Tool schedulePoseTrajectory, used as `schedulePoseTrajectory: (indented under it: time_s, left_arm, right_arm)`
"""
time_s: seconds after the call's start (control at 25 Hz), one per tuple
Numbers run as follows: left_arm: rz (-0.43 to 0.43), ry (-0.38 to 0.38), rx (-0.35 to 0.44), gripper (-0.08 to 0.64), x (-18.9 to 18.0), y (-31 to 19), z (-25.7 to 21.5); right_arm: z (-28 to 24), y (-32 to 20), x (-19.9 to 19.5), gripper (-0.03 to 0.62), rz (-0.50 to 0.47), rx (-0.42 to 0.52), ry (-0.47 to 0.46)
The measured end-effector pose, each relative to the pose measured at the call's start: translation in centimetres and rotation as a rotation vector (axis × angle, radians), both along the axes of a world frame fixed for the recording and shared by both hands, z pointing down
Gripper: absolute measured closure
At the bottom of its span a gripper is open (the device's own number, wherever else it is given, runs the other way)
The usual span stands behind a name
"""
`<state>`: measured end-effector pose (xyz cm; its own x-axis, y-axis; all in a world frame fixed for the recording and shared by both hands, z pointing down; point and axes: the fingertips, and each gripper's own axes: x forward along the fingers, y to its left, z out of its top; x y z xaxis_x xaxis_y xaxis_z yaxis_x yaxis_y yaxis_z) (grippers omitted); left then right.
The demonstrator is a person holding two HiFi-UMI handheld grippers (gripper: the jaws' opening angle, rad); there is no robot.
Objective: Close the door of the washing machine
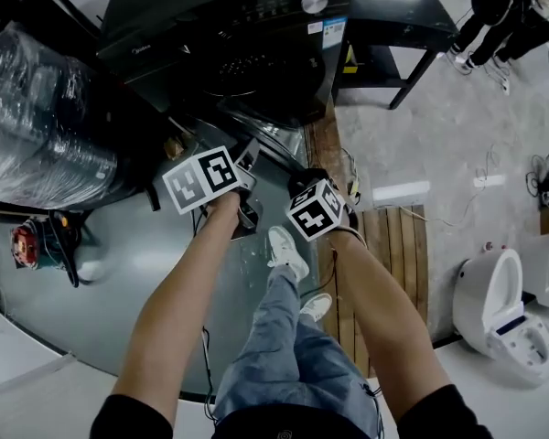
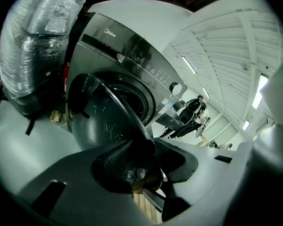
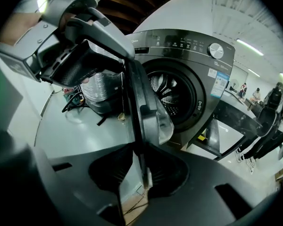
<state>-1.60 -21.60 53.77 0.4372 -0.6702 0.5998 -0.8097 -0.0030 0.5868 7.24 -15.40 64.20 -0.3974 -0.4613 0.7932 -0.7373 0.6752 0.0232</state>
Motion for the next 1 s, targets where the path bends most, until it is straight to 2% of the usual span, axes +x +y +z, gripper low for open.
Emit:
schedulePoseTrajectory:
  time_s: [0.24,0.52,0.8,1.0]
  left_arm:
    - [-0.04,0.03,0.005,0.396,1.3,-2.2,0.0]
    - [-0.075,0.098,-0.022,0.394,2.6,-4.8,-0.1]
    - [-0.142,0.206,-0.102,0.367,3.7,-8.1,0.7]
    - [-0.15,0.224,-0.117,0.357,4.0,-9.1,0.6]
  right_arm:
    - [0.2,-3.3,2.0,0.48,-0.035,0.012,0.05]
    - [0.3,-7.0,3.8,0.471,-0.093,0.036,0.103]
    - [0.4,-11.3,5.3,0.456,-0.117,0.042,0.128]
    - [0.3,-13.1,5.8,0.448,-0.149,0.065,0.155]
